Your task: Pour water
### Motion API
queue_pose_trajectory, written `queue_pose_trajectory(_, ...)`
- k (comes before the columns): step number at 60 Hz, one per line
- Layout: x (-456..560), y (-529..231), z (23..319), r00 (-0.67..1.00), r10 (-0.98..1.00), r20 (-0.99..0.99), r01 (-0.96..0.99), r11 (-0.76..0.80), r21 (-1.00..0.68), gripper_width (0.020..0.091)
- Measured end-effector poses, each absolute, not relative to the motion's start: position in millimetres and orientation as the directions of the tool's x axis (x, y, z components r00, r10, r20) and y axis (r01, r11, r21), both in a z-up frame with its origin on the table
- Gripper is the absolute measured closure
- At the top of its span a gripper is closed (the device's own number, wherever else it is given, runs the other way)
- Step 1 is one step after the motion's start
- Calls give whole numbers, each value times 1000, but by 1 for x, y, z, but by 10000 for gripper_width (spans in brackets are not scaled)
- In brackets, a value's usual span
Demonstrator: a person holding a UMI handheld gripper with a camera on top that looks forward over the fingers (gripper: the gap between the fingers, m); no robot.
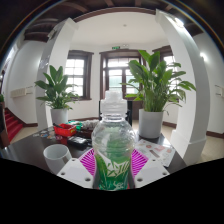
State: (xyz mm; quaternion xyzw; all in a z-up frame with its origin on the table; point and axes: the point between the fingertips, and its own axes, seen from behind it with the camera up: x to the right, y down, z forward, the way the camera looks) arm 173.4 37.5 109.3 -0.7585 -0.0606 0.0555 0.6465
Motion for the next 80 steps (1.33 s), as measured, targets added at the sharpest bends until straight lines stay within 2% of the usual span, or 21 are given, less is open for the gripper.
queue_pose_trajectory(8, 172, 40, 105, 988, 156, 9, 39, -190, -981, 553)
queue_pose_trajectory(9, 173, 39, 105, 989, 149, 9, 39, -198, -980, 473)
queue_pose_trajectory(12, 179, 34, 108, 993, 117, 6, 30, -206, -978, 345)
queue_pose_trajectory(14, 186, 28, 112, 995, 103, 7, 28, -202, -979, 225)
queue_pose_trajectory(19, 193, 9, 114, 997, 74, 8, 24, -218, -976, 259)
queue_pose_trajectory(31, 188, -69, 117, 997, 6, -73, -68, -284, -956, 249)
queue_pose_trajectory(43, 168, -126, 147, 998, -38, -50, -59, -288, -956, 245)
queue_pose_trajectory(52, 155, -149, 172, 998, -68, 15, -5, -285, -959, 246)
queue_pose_trajectory(63, 130, -166, 194, 999, -38, 5, -6, -280, -960, 243)
queue_pose_trajectory(80, 119, -171, 203, 999, -45, 14, 1, -278, -961, 245)
